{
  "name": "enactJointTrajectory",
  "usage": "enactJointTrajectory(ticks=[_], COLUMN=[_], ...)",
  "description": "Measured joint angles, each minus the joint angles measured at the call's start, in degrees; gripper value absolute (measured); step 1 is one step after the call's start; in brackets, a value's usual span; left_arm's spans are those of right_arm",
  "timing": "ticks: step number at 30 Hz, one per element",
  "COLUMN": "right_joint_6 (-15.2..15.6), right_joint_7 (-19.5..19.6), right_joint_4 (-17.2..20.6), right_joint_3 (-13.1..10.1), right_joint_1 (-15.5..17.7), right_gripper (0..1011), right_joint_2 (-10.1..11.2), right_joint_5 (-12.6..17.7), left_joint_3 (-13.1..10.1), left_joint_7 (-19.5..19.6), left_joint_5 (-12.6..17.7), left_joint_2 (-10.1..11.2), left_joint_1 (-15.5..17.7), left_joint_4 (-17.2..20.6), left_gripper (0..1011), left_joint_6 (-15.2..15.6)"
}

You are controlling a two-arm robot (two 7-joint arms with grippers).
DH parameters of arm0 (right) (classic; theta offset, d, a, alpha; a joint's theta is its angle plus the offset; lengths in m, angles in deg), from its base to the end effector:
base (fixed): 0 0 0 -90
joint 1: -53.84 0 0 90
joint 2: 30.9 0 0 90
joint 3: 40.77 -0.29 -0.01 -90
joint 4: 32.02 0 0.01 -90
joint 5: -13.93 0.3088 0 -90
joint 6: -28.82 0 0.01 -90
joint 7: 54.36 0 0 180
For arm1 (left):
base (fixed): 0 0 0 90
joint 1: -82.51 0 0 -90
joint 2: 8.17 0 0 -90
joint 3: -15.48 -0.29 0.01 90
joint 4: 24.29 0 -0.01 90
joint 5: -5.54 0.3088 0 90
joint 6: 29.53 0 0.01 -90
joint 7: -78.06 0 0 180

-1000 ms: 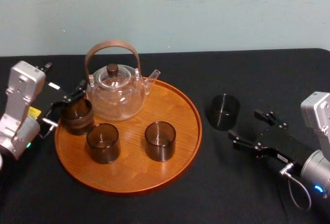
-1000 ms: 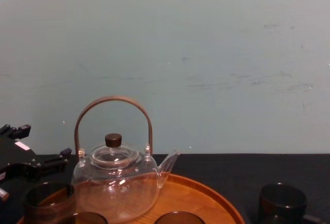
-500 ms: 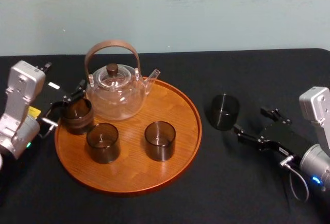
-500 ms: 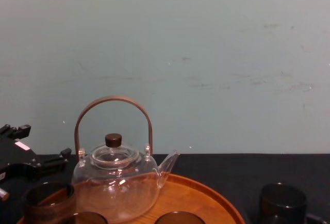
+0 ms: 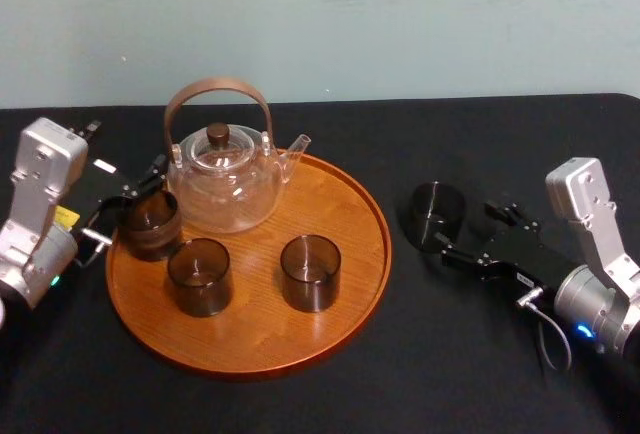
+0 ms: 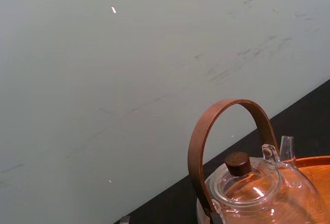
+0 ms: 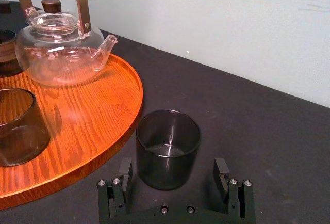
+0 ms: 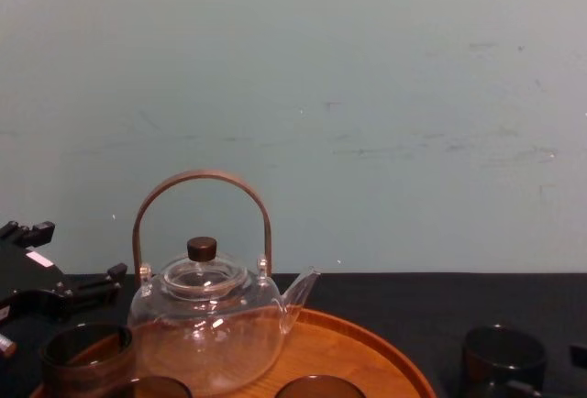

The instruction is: Pick up the glass from the table and place it on the tray.

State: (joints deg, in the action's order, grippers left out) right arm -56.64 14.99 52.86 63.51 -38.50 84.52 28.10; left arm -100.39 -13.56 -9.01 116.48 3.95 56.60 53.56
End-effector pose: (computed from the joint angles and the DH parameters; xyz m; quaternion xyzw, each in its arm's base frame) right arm 0.3297 -0.0684 -0.3188 -0.1477 0.0226 -0.4814 0.8637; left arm 0.3581 0.0827 -0.3023 0.1415 -0.1325 0.5799 0.7913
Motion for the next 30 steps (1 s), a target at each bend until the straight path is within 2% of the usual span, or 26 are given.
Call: enactJointTrajectory(ticks=[13, 30], right_joint_6=[-0.96, -1.5], right_joint_7=[-0.87, -1.54], right_joint_4=[-4.14, -7.19], right_joint_3=[1.6, 2.71], right_joint_1=[-3.41, -6.06], right_gripper=[1002, 1002], right_joint_2=[-1.7, -2.86], right_joint_5=[-1.03, -1.64], left_joint_3=[0.0, 0.0], left_joint_7=[0.0, 0.0], left_joint_5=[0.0, 0.0], left_joint_2=[0.0, 0.0], left_joint_1=[0.0, 0.0], left_joint_4=[0.0, 0.0], left_gripper=[1002, 1001], left_joint_6=[0.0, 0.0])
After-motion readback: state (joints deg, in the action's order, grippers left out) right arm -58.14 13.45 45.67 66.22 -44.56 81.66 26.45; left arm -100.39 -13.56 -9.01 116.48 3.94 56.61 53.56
